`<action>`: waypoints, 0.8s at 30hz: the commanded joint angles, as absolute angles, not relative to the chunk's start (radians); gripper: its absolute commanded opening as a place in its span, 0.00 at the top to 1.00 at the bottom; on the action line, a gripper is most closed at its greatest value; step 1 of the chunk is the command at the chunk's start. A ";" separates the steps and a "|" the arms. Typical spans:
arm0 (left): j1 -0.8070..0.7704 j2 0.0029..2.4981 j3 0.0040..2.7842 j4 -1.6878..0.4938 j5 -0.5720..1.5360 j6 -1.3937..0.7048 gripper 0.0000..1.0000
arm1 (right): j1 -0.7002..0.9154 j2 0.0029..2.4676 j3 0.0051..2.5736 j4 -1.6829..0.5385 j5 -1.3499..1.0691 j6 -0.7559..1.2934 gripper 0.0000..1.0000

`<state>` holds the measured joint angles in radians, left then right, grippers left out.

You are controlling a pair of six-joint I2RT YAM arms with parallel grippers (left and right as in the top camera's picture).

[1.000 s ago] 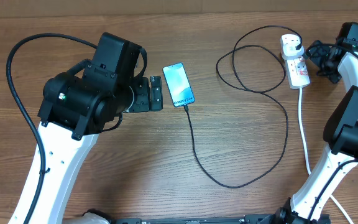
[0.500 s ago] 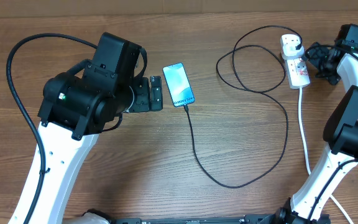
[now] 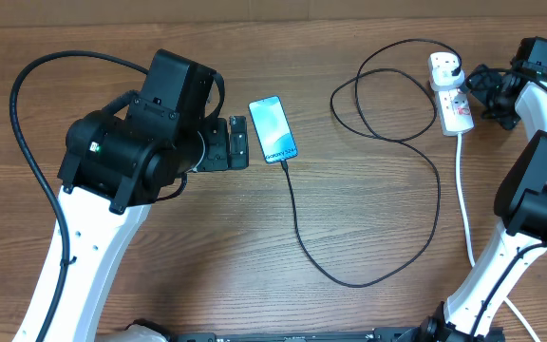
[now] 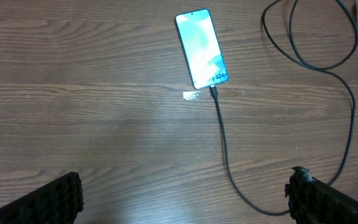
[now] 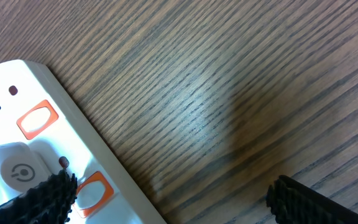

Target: Plug charger to phone and switch on socket

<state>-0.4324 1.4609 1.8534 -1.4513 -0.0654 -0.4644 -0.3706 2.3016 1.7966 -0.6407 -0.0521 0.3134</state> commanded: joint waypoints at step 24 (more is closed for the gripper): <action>-0.437 1.466 1.850 -1.451 -0.086 -0.472 0.00 | -0.364 2.336 1.786 -0.648 -0.068 0.314 0.00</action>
<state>-0.4324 1.4609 1.8534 -1.4513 -0.0654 -0.4644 -0.3706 2.3077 1.7966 -0.6540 -0.0631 0.3141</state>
